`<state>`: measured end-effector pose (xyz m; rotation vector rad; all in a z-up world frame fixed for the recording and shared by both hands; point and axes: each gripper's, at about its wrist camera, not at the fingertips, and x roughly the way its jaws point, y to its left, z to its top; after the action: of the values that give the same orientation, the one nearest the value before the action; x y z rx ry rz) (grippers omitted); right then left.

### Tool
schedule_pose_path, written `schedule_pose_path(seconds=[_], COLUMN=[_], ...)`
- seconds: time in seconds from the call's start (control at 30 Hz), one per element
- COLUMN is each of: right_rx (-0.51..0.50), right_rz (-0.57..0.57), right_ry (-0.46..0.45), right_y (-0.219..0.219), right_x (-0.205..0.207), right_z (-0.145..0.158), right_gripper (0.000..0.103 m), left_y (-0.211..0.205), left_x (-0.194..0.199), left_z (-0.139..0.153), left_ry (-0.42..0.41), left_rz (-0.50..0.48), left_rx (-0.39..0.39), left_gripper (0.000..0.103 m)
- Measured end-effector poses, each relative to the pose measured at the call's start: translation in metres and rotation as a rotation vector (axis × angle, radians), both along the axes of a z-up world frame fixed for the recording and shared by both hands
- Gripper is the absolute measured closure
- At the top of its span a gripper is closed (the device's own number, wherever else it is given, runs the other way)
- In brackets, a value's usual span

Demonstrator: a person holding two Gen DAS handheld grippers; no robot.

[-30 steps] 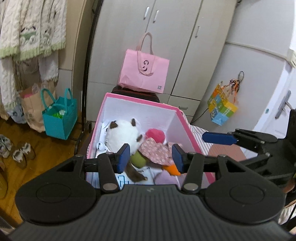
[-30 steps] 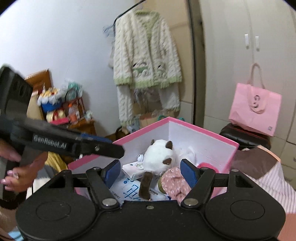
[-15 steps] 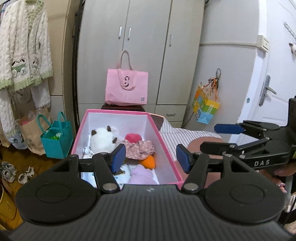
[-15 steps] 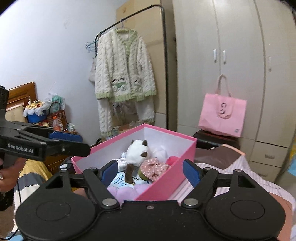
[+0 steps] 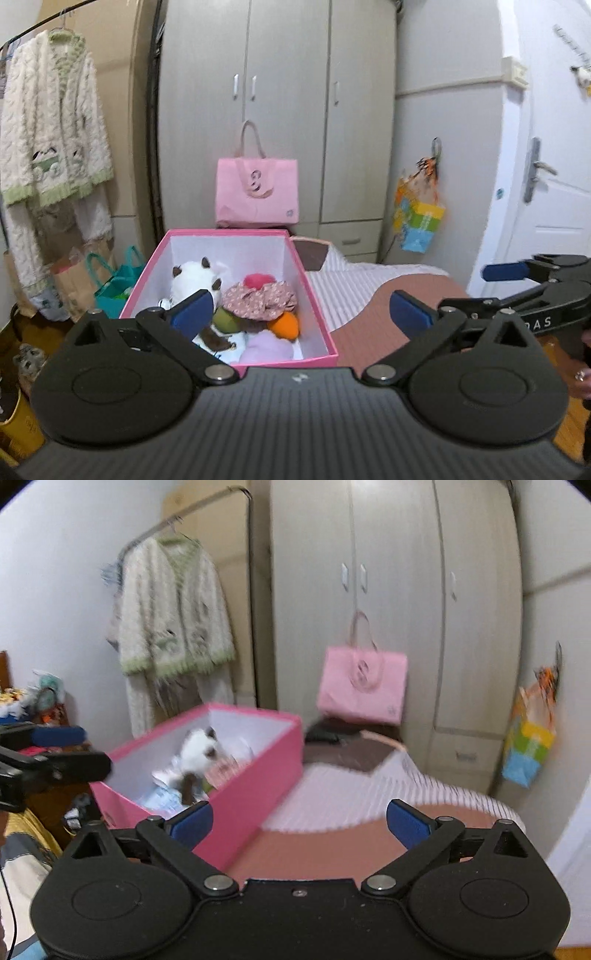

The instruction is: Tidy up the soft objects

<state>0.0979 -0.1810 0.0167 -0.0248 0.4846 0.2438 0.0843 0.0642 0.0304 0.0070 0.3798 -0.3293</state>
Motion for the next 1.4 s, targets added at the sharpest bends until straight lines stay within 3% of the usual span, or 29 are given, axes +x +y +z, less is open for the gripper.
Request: schedule_pose_path(seconds=[0.17, 0.3, 0.4, 0.53, 0.6, 0.7, 1.4], right_rx=[-0.039, -0.017, 0.038, 0.013, 0.046, 0.086, -0.015], right_rz=[-0.107, -0.145, -0.158, -0.200, -0.210, -0.186, -0.221], right_ry=[0.092, 0.023, -0.005, -0.023, -0.031, -0.029, -0.099], right_y=[-0.008, -0.012, -0.016, -0.010, -0.012, -0.015, 0.005], right_x=[0.001, -0.026, -0.046, -0.062, -0.069, -0.075, -0.106], right_z=[-0.004, 0.003, 0.006, 0.003, -0.002, -0.008, 0.000], right_gripper=[0.001, 0.001, 0.001, 0.001, 0.001, 0.001, 0.001], left_y=[-0.015, -0.026, -0.027, -0.026, -0.024, -0.024, -0.035], left_x=[0.003, -0.003, -0.014, -0.026, -0.030, -0.031, -0.044], left_z=[-0.001, 0.001, -0.002, -0.008, -0.013, -0.017, -0.022], left_ry=[0.017, 0.025, -0.003, -0.015, -0.017, -0.009, -0.033], left_rz=[0.075, 0.096, 0.110, 0.128, 0.145, 0.147, 0.192], left_rx=[0.057, 0.122, 0.086, 0.038, 0.027, 0.044, 0.101], left_gripper=[0.000, 0.000, 0.000, 0.000, 0.000, 0.000, 0.000])
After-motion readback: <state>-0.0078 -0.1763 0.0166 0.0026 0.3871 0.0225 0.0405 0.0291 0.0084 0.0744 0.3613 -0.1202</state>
